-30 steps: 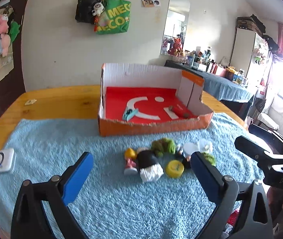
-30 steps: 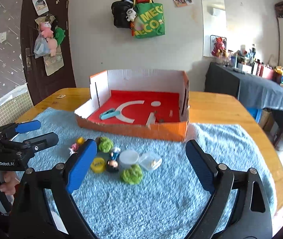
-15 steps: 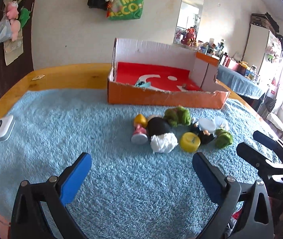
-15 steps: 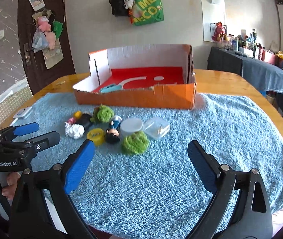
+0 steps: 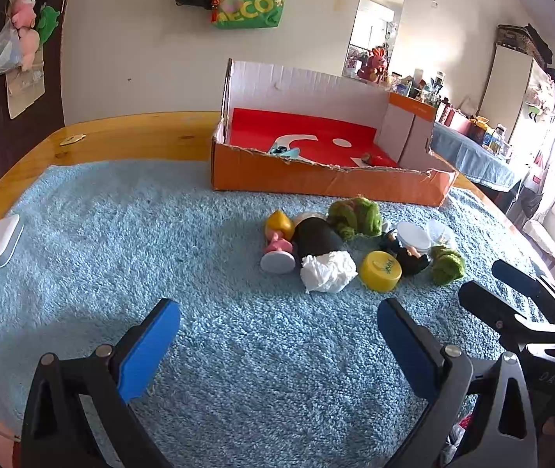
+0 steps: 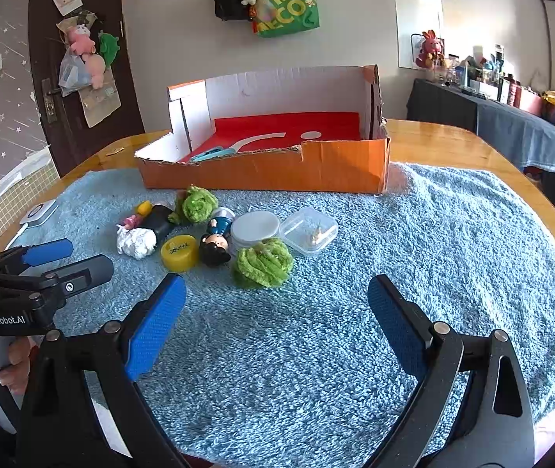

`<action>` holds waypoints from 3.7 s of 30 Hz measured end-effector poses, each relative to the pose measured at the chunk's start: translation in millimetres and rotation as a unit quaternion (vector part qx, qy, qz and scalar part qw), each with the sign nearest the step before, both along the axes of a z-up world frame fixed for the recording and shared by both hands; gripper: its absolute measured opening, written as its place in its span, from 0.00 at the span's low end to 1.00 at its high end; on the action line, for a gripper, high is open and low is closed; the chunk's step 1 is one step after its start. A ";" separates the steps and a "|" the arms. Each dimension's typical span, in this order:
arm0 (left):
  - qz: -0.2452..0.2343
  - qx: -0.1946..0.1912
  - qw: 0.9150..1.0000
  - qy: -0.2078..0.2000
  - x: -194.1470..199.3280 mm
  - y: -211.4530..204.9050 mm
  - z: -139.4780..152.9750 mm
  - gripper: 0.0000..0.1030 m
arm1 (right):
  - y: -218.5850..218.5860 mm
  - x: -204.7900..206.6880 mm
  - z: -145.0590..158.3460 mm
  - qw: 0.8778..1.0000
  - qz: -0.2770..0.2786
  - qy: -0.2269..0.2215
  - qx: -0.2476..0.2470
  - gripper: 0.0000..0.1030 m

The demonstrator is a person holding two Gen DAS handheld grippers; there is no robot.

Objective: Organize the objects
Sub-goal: 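Grasp the green fuzzy ball with the right tool while the left grasps the yellow-headed pink figure, then carry the green ball with the right tool into the box while the left carries the figure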

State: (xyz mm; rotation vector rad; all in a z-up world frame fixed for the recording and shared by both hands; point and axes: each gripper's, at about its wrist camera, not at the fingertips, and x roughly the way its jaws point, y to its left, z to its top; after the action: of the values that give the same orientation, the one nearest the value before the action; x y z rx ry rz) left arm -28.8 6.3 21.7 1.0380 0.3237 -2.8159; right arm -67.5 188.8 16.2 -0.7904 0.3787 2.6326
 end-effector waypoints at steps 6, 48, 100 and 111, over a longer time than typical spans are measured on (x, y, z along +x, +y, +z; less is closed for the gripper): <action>0.002 0.000 1.000 -0.002 -6.0 -8.0 3.6 1.00 | 3.6 -2.8 0.5 1.000 -0.001 -0.001 -0.003 0.93; -0.019 -0.048 0.995 -0.081 -59.4 -53.8 0.6 0.93 | 25.8 -25.3 -7.3 0.999 0.001 -0.033 -0.035 0.93; -0.077 -0.033 0.996 0.028 -42.4 -17.2 63.9 0.21 | 20.1 -37.1 54.2 0.998 0.052 0.043 -0.019 0.29; -0.077 -0.032 0.996 0.034 -45.0 -18.2 72.3 0.21 | 26.1 -44.6 60.7 0.998 0.053 0.040 -0.013 0.29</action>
State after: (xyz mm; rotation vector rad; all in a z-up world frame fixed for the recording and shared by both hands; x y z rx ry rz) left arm -73.9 -11.9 94.0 0.9975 0.1639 -2.9812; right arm -112.1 214.9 77.0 -0.7342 0.4036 2.7697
